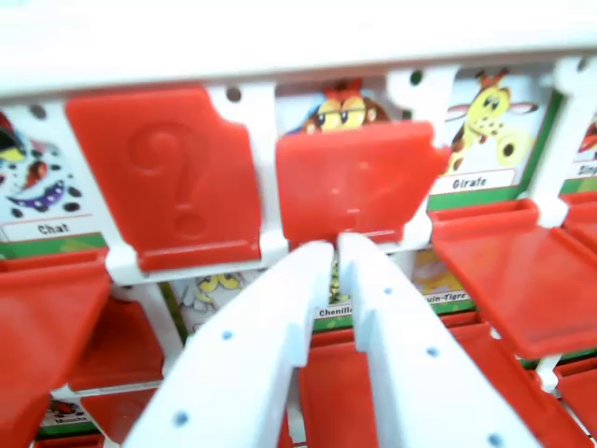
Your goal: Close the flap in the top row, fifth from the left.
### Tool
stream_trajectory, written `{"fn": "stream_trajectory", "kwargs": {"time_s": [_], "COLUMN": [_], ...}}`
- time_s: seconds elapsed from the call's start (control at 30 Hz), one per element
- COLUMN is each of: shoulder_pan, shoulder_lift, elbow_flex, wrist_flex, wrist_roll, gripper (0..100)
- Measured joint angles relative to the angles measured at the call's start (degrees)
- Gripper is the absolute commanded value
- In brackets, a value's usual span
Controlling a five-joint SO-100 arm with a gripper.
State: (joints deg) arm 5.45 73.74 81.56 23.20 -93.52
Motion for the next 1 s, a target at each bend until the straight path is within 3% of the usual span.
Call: {"fn": "stream_trajectory", "kwargs": {"time_s": [0.47, 0.73, 1.0], "shoulder_pan": [0.1, 0.1, -0.5], "shoulder_lift": [-6.9, -6.9, -3.0], "elbow_flex": [-9.4, -9.8, -9.8], "wrist_flex": [-2.1, -1.7, 8.0], "wrist_roll": [-1.8, -1.8, -3.1], "gripper": [0, 0, 0]}}
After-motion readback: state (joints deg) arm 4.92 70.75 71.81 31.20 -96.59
